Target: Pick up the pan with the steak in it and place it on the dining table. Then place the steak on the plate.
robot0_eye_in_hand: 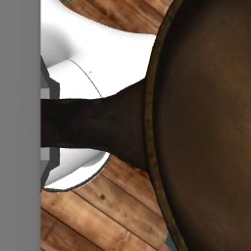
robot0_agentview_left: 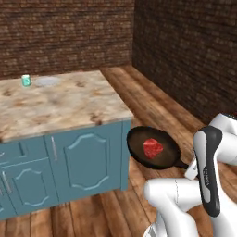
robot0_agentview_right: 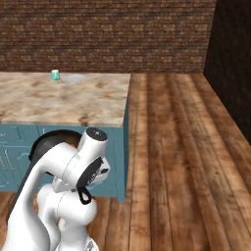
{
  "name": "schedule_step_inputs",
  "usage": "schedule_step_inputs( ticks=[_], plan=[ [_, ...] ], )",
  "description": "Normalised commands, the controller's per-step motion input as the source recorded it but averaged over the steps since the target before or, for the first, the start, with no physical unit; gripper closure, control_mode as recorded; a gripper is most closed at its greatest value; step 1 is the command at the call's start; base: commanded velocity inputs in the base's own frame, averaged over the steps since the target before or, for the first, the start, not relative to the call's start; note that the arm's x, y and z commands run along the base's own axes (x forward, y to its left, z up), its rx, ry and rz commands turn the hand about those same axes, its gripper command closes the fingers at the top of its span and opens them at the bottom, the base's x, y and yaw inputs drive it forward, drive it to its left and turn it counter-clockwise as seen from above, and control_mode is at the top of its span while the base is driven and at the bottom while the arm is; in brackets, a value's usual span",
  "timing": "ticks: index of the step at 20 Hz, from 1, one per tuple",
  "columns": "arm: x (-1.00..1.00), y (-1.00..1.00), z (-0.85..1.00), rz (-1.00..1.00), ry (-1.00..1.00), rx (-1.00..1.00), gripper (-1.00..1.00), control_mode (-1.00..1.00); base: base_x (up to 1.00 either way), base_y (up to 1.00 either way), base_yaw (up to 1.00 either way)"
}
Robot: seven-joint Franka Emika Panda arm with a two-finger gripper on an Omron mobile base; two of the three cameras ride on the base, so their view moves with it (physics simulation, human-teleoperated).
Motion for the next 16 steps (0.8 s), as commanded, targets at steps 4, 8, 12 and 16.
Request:
schedule_step_inputs(
  ticks=[4,8,12,16],
  plan=[
    [0.0,0.0,0.0,0.0,0.0,0.0,1.0,1.0,0.25,-1.0,-0.03],
    [0.0,0.0,0.0,0.0,0.0,0.0,1.0,1.0,0.25,-1.0,-0.03],
    [0.0,0.0,0.0,0.0,0.0,0.0,1.0,1.0,0.24,-1.0,-0.03],
    [0.0,0.0,0.0,0.0,0.0,0.0,1.0,1.0,0.25,-1.0,-0.03]
  ],
)
